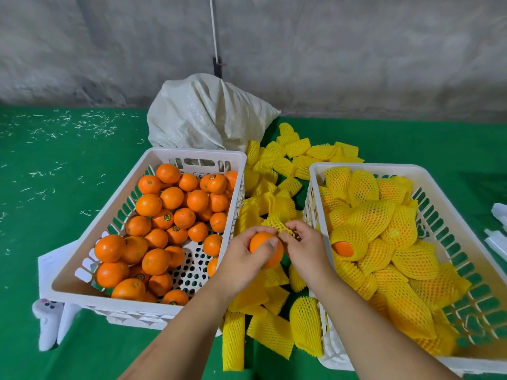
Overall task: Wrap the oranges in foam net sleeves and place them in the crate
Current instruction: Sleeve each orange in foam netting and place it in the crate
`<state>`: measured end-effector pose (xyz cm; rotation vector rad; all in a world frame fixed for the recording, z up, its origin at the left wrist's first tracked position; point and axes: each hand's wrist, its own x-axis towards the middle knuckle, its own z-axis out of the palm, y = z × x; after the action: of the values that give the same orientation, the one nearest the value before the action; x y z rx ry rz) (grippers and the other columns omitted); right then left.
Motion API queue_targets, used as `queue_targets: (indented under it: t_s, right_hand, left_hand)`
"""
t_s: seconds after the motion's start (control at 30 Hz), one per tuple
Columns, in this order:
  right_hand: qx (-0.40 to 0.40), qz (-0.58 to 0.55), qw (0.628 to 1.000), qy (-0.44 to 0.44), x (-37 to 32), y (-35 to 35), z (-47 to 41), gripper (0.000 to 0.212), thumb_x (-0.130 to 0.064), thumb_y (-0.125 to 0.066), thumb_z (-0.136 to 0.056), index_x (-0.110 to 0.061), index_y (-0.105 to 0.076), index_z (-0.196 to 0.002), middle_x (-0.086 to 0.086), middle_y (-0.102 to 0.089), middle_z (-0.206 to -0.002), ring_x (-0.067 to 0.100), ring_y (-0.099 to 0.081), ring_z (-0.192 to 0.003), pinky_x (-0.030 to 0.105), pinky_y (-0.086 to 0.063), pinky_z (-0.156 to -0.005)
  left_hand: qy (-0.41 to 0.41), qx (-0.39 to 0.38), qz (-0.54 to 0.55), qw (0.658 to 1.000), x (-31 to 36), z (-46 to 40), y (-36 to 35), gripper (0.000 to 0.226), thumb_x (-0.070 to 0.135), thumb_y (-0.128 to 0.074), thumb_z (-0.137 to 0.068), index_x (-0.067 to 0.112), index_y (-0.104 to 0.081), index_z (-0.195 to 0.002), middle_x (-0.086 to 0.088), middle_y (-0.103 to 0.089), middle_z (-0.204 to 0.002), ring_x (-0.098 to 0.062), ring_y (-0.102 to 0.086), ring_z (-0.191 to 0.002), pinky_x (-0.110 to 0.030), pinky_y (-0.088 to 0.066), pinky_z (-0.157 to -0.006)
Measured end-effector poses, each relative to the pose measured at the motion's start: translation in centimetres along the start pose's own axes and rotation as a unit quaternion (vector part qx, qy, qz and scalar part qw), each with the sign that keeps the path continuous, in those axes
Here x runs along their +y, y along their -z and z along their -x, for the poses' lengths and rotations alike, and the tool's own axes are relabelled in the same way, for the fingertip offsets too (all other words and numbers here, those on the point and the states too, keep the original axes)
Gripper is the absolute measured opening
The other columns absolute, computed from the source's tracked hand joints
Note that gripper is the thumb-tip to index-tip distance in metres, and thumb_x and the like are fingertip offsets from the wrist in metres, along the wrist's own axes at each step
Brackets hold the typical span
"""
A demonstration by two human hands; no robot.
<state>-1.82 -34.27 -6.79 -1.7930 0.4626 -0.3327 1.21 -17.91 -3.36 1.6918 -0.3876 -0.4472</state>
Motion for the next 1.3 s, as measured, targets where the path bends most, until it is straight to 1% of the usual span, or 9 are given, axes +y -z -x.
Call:
queue_targets:
  t_s: [0.13,0.37,0.53,0.73,0.9,1.03,1.1,1.2,1.3]
  right_hand:
    - [-0.014,0.025,0.999,0.03,-0.2,0.1,0.4,0.011,-0.031,-0.065,-0.099,-0.037,-0.069,-0.091,-0.012,-0.069,-0.085,0.007,-0.065,-0.081,0.03,-0.055,-0.067]
    - [-0.015,0.151,0.979,0.135,-0.6,-0.2,1.6,0.002,-0.037,-0.063,-0.1,-0.038,-0.062,-0.098,-0.02,-0.06,-0.085,-0.008,-0.059,-0.084,0.007,-0.043,-0.061]
    - [-0.001,0.176,0.975,0.134,-0.4,-0.1,1.4,0.031,-0.02,-0.058,-0.102,-0.026,-0.062,-0.132,-0.014,-0.067,-0.118,-0.008,-0.058,-0.096,-0.001,-0.04,-0.073]
    - [-0.022,0.187,0.963,0.191,-0.7,-0.2,1.8,0.036,-0.013,-0.058,-0.101,-0.022,-0.062,-0.136,-0.009,-0.059,-0.131,0.001,-0.055,-0.109,-0.002,-0.04,-0.08]
    - [-0.004,0.207,0.959,0.192,-0.5,-0.2,1.6,0.037,-0.01,-0.055,-0.102,-0.02,-0.062,-0.138,-0.005,-0.058,-0.134,0.012,-0.059,-0.115,0.001,-0.035,-0.084]
    - [0.02,0.199,0.958,0.207,-0.4,-0.2,1.4,0.033,-0.015,-0.056,-0.104,-0.018,-0.065,-0.136,-0.003,-0.063,-0.129,0.013,-0.061,-0.116,0.015,-0.048,-0.09]
    - [0.047,0.187,0.955,0.226,-0.6,0.0,1.6,0.027,-0.014,-0.06,-0.102,-0.017,-0.069,-0.128,-0.004,-0.064,-0.119,0.009,-0.061,-0.107,0.022,-0.055,-0.085]
    - [0.043,0.192,0.93,0.311,-0.9,-0.2,2.1,0.021,-0.018,-0.064,-0.097,-0.017,-0.069,-0.118,-0.005,-0.061,-0.109,-0.001,-0.056,-0.092,0.006,-0.046,-0.074]
    - [-0.022,0.173,0.944,0.278,-0.9,-0.5,2.7,0.042,-0.034,-0.061,-0.095,-0.029,-0.051,-0.135,-0.017,-0.047,-0.119,-0.005,-0.053,-0.097,0.005,-0.045,-0.076]
  left_hand:
    - [-0.193,0.03,-0.368,0.909,0.0,-0.7,1.3,0.057,0.076,-0.056,-0.086,0.042,-0.057,-0.133,0.024,-0.056,-0.131,0.002,-0.058,-0.109,-0.014,-0.047,-0.074]
    - [-0.186,0.022,-0.498,0.847,-2.5,-1.0,0.9,0.063,0.071,-0.046,-0.092,0.029,-0.027,-0.135,0.001,-0.044,-0.132,-0.022,-0.066,-0.092,-0.027,-0.041,-0.06]
    - [-0.178,0.037,-0.418,0.89,-2.8,-1.4,1.2,0.082,0.073,-0.052,-0.095,0.035,-0.014,-0.157,-0.001,-0.042,-0.146,-0.02,-0.064,-0.106,-0.04,-0.061,-0.07]
    - [-0.173,0.065,-0.279,0.942,-1.6,-1.4,1.7,0.054,0.072,-0.045,-0.1,0.038,-0.044,-0.142,0.016,-0.045,-0.138,-0.001,-0.055,-0.111,-0.019,-0.05,-0.076]
    - [-0.15,-0.01,-0.345,0.926,-2.0,-1.2,2.1,0.073,0.055,-0.062,-0.089,0.033,-0.027,-0.149,0.011,-0.032,-0.142,-0.003,-0.059,-0.087,-0.039,-0.055,-0.068]
    - [-0.16,0.006,-0.349,0.923,-2.3,-1.1,2.1,0.077,0.051,-0.066,-0.097,0.032,-0.024,-0.159,0.012,-0.028,-0.151,-0.006,-0.058,-0.1,-0.034,-0.059,-0.077]
    - [-0.156,0.043,-0.336,0.928,-2.2,-1.2,1.9,0.074,0.054,-0.066,-0.097,0.032,-0.03,-0.158,0.012,-0.032,-0.15,-0.002,-0.054,-0.103,-0.027,-0.058,-0.077]
    - [-0.129,0.093,-0.284,0.945,-1.9,-1.6,2.0,0.072,0.05,-0.068,-0.098,0.028,-0.033,-0.157,0.014,-0.039,-0.144,-0.003,-0.053,-0.108,-0.014,-0.047,-0.076]
    - [-0.077,0.118,-0.221,0.965,-1.5,-1.7,2.0,0.066,0.049,-0.066,-0.099,0.026,-0.038,-0.154,0.005,-0.068,-0.115,-0.013,-0.068,-0.083,-0.034,-0.055,-0.064]
